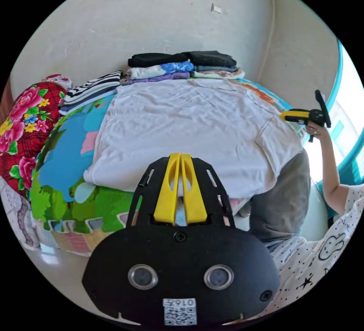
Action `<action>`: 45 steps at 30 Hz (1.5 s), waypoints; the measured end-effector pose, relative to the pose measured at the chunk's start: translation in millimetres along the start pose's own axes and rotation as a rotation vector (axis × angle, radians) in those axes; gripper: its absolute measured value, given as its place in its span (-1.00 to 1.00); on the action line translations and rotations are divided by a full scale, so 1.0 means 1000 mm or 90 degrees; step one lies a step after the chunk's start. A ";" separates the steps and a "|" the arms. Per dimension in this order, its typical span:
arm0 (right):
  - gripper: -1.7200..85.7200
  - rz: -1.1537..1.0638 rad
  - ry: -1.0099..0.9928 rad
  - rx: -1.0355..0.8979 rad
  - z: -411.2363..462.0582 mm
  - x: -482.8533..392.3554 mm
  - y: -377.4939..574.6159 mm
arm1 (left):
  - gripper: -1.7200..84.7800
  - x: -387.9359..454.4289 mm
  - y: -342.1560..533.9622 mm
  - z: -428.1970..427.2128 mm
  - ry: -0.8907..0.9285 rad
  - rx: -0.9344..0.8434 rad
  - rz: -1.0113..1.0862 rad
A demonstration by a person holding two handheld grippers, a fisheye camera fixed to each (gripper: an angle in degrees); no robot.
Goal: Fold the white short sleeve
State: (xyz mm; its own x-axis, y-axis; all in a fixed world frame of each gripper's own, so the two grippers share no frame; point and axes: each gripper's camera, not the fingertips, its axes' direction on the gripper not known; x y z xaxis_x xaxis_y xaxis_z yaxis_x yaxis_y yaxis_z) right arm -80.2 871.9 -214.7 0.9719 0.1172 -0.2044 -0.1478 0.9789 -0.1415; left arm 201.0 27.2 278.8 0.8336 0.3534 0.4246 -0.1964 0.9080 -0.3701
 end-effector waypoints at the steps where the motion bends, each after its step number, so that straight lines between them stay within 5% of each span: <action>1: -0.87 -0.001 -0.002 -0.010 0.001 0.000 -0.006 | -0.98 -0.003 -0.006 0.004 0.004 -0.005 0.004; 12: -0.90 0.041 0.058 -0.057 0.039 0.024 -0.096 | -0.98 -0.039 -0.060 0.025 0.129 -0.056 -0.014; 19: -0.89 0.047 0.051 -0.040 0.028 0.020 -0.094 | -0.98 -0.050 -0.019 -0.003 0.157 -0.016 -0.006; 24: -0.88 0.024 0.027 -0.005 0.008 0.016 -0.070 | -0.98 -0.071 0.014 -0.029 0.143 -0.007 -0.011; 29: -0.88 0.109 0.018 0.040 -0.035 0.021 -0.055 | -0.98 -0.114 0.043 -0.067 0.005 0.035 -0.115; 32: -0.85 0.060 -0.041 0.164 -0.073 -0.015 -0.040 | -0.96 -0.150 0.059 -0.080 -0.034 0.062 -0.184; 39: -0.76 -0.099 -0.249 0.276 -0.097 -0.112 -0.014 | -0.78 -0.218 0.066 -0.051 0.223 0.035 -0.197; 45: -0.77 -0.084 -0.326 0.312 -0.099 -0.145 -0.007 | -0.94 -0.219 0.035 -0.062 0.158 0.018 -0.103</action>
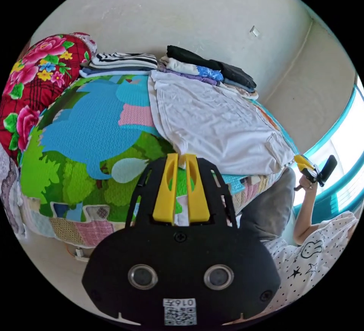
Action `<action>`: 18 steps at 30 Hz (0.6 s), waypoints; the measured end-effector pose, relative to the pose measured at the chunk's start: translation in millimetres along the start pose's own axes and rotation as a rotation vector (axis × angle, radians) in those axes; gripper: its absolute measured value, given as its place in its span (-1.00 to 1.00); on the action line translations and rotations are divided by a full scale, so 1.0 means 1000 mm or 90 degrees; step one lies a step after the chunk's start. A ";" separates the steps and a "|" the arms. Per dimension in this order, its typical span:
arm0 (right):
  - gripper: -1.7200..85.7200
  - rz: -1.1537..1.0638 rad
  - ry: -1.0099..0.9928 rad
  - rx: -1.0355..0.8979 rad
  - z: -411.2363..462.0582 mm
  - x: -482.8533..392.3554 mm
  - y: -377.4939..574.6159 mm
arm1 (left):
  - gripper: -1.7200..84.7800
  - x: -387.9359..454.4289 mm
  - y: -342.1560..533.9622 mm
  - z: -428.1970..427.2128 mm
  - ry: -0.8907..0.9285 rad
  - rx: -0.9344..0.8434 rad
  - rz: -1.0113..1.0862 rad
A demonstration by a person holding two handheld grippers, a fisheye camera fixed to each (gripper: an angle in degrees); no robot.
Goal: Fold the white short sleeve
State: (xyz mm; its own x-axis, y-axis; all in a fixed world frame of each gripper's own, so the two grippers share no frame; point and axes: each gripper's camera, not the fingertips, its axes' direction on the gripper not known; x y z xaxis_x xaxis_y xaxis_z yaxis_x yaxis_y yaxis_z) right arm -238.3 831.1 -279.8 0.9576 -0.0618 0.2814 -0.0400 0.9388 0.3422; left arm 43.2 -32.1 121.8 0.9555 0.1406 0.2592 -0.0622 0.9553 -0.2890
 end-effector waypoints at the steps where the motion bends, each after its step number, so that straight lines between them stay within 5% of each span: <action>1: -0.77 0.005 0.001 -0.003 0.001 -0.001 0.000 | -0.96 0.000 -0.009 -0.008 -0.002 0.001 0.002; 8: -0.79 0.047 0.034 -0.005 -0.005 -0.006 -0.012 | -0.96 -0.049 -0.030 -0.048 0.123 0.150 -0.137; 12: -0.79 0.049 0.068 -0.019 -0.005 -0.017 -0.017 | -0.94 -0.054 -0.017 -0.047 -0.089 0.102 -0.121; 18: -0.80 0.023 0.087 -0.069 -0.002 -0.029 -0.023 | -0.78 -0.091 0.018 -0.040 0.003 0.022 -0.130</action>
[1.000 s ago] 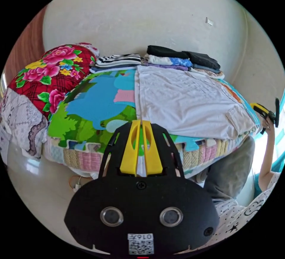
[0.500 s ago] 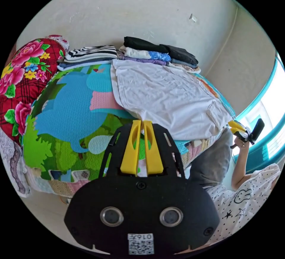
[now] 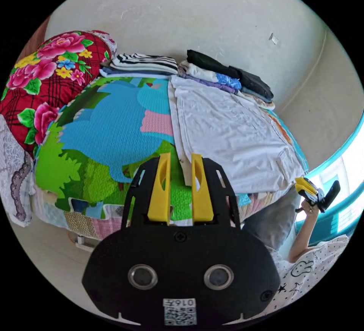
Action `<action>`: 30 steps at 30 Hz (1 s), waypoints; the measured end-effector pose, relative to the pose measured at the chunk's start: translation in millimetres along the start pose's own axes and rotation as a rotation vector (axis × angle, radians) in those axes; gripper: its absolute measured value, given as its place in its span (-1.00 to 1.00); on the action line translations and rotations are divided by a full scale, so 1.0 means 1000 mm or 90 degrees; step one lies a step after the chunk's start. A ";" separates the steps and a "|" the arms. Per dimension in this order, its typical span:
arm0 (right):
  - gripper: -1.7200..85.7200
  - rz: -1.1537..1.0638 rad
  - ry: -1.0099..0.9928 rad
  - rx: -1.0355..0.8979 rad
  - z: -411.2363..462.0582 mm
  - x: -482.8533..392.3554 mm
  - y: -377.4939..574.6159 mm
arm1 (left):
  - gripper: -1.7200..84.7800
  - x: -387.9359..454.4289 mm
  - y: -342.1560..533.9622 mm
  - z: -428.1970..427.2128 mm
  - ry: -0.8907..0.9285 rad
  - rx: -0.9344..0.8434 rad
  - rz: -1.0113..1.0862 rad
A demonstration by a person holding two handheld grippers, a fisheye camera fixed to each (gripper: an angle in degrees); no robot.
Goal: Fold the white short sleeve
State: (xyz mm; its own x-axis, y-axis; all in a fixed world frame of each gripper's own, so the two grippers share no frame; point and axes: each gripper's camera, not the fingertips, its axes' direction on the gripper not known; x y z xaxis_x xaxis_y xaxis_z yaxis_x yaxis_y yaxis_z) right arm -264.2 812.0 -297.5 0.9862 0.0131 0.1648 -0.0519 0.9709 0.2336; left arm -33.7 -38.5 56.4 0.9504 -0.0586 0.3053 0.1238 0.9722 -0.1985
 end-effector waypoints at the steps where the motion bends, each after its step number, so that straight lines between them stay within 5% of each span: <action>1: -0.80 0.000 0.001 -0.001 -0.001 0.000 -0.001 | -0.77 -0.011 0.007 -0.004 0.028 0.003 -0.009; 9: -0.80 -0.001 -0.046 0.016 -0.014 0.000 -0.007 | -0.76 -0.047 0.023 -0.004 0.221 0.018 0.040; 16: -0.77 -0.069 -0.118 0.068 0.005 -0.046 -0.047 | -0.97 -0.058 -0.002 -0.024 0.340 0.066 0.007; 22: -0.73 -0.246 0.043 0.040 0.059 -0.118 -0.098 | -0.98 -0.071 -0.045 -0.020 0.542 0.020 -0.080; 26: -0.87 -0.218 0.104 -0.033 0.087 -0.114 -0.132 | -0.98 -0.062 -0.056 -0.029 0.488 0.017 -0.048; 30: -0.93 -0.021 -0.137 -0.025 0.061 -0.043 -0.167 | -0.98 -0.066 -0.057 -0.043 0.396 0.056 -0.060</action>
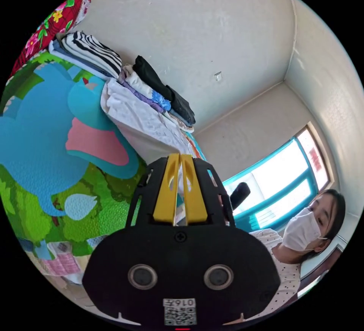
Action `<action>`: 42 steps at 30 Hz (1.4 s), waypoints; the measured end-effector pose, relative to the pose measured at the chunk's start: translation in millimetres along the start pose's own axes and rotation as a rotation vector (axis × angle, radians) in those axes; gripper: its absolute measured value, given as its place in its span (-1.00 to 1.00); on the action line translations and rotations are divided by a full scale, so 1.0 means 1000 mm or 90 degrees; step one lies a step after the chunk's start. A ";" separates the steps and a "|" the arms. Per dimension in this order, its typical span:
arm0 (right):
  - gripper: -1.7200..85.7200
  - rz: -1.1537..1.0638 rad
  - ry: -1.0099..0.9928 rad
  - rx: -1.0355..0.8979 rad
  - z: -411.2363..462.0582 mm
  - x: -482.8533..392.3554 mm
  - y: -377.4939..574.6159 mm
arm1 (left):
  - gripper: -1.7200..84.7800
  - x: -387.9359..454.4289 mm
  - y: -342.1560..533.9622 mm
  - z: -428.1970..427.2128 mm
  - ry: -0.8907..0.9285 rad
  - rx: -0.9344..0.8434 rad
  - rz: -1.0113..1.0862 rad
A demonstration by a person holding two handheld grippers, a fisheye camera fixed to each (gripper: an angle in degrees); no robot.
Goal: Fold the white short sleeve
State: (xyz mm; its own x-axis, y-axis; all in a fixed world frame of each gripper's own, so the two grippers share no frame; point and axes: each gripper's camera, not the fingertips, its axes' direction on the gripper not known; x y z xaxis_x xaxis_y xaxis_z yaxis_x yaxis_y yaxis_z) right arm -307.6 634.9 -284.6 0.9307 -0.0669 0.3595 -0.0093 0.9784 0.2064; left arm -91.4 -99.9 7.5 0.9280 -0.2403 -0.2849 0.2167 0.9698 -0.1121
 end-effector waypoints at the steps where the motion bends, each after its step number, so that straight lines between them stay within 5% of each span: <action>1: -0.93 0.045 -0.057 0.003 -0.005 0.016 -0.003 | -0.98 -0.002 0.002 -0.004 -0.010 0.016 -0.005; 3: -0.92 0.226 -0.287 0.025 -0.010 0.084 0.000 | -0.97 -0.007 0.009 -0.008 -0.024 0.027 -0.018; 5: -0.91 0.256 -0.348 0.026 -0.008 0.107 0.009 | -0.94 -0.015 0.019 -0.010 -0.061 0.028 -0.033; 9: -0.83 0.220 -0.283 0.046 -0.022 0.103 0.028 | -0.86 -0.026 0.054 -0.003 -0.171 -0.024 -0.038; 17: -0.74 0.098 -0.085 0.152 -0.077 0.048 0.048 | -0.81 0.011 0.134 0.035 -0.183 -0.112 0.113; 28: -0.71 -0.014 0.094 0.063 -0.066 -0.015 0.010 | -0.93 0.055 0.169 0.083 -0.252 -0.081 0.166; 36: -0.72 -0.173 0.158 0.003 -0.045 -0.068 -0.029 | -0.98 0.073 0.141 0.022 -0.192 -0.024 0.213; 42: -0.93 -0.217 0.248 -0.050 -0.021 -0.087 -0.066 | -0.98 0.067 0.115 0.013 -0.234 -0.181 0.195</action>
State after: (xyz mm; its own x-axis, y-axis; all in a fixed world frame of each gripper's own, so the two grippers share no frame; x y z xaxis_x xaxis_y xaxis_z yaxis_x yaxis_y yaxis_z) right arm -380.3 580.4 -348.9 0.9435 -0.3207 -0.0837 0.3308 0.9267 0.1784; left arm 0.0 -4.0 -11.9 0.9914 0.1311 -0.0003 -0.1233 0.9309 -0.3439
